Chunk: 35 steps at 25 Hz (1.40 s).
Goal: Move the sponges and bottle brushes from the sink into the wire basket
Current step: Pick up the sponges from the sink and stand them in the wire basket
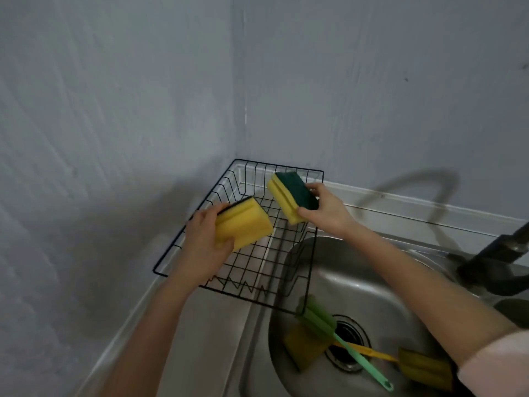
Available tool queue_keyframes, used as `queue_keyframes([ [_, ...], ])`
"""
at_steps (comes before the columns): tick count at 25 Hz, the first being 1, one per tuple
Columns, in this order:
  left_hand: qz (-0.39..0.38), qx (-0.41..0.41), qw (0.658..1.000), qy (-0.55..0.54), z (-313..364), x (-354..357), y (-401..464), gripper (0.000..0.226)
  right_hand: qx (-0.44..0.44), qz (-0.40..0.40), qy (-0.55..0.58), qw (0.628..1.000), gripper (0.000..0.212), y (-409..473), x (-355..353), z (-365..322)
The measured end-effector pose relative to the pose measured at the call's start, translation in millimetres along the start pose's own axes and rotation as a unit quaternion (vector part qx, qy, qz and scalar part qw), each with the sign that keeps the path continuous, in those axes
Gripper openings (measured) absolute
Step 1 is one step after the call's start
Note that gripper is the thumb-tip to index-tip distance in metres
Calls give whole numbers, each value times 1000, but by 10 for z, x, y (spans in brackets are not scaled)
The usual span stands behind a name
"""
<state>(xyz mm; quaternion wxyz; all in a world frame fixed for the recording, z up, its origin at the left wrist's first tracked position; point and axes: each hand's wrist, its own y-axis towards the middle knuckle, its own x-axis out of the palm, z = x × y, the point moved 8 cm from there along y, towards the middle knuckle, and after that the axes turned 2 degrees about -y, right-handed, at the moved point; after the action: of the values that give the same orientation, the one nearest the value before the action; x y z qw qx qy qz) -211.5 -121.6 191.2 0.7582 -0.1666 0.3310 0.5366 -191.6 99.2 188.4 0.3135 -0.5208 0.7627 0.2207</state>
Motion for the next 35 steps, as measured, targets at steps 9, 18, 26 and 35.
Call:
queue_keyframes([
  [9,-20,-2,1000,15,-443,250,648,59,-49,-116,-160,979,61,1006,857,4],
  [18,-13,27,1000,7,-537,333,753,53,-107,-122,-178,970,55,1347,1155,29],
  [26,-8,56,998,36,-419,363,773,53,-9,-108,-19,994,45,1016,835,-48],
  [35,-26,92,990,108,-293,503,996,53,185,-223,331,898,35,681,998,154],
])
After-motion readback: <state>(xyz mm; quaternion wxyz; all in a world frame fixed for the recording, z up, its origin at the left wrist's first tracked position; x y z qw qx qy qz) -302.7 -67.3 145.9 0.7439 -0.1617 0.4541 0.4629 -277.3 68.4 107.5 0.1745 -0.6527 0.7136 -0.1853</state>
